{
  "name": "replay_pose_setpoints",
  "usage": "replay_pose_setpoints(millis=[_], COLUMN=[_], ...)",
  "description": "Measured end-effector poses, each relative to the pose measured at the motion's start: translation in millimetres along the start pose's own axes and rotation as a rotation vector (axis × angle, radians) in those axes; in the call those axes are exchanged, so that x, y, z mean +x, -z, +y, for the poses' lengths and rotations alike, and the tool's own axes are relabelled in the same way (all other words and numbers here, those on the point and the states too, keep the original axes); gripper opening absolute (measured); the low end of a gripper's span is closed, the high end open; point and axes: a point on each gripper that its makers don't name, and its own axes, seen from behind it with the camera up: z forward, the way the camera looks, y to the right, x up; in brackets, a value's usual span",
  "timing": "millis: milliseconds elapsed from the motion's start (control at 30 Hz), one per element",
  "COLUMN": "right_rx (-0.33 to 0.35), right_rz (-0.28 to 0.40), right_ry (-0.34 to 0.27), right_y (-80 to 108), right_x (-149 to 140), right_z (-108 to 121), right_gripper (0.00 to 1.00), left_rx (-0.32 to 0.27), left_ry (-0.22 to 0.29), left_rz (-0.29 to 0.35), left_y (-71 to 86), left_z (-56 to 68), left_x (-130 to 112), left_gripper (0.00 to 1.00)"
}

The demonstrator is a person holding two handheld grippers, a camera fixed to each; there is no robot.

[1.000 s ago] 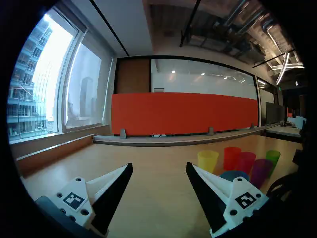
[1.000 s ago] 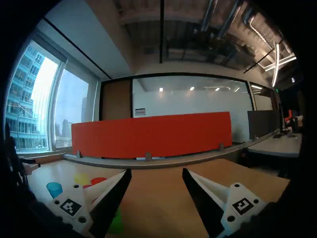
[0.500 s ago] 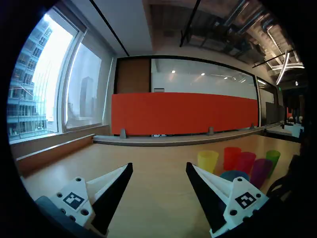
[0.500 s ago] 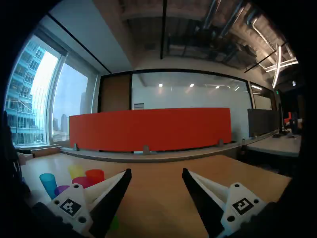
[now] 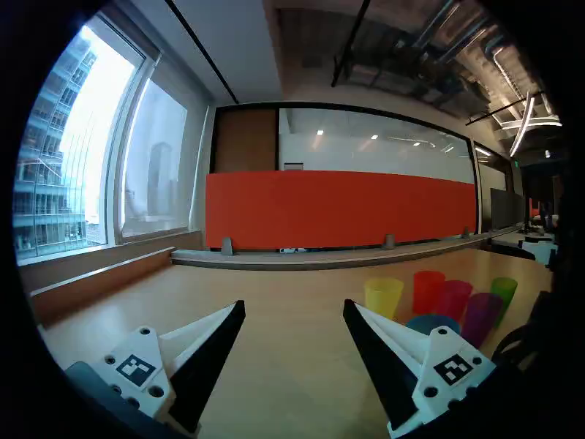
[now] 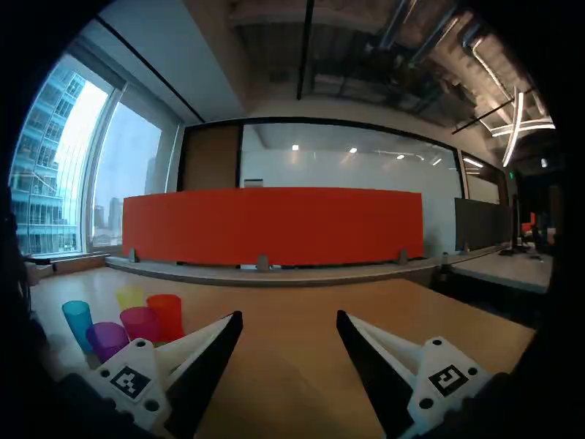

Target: Pour water

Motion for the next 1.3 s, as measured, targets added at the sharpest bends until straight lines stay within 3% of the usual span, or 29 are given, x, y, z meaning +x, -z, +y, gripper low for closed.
replay_pose_setpoints(millis=[1300], right_rx=[0.005], right_rz=[-0.024], right_ry=[0.002], right_y=[-0.7], right_x=[-6.7], right_z=[-2.0], right_gripper=[0.99], left_rx=[0.000], left_ry=[0.000], left_rz=[0.000], left_y=[1.1], left_z=[-0.5], left_x=[-0.4], left_gripper=[1.00])
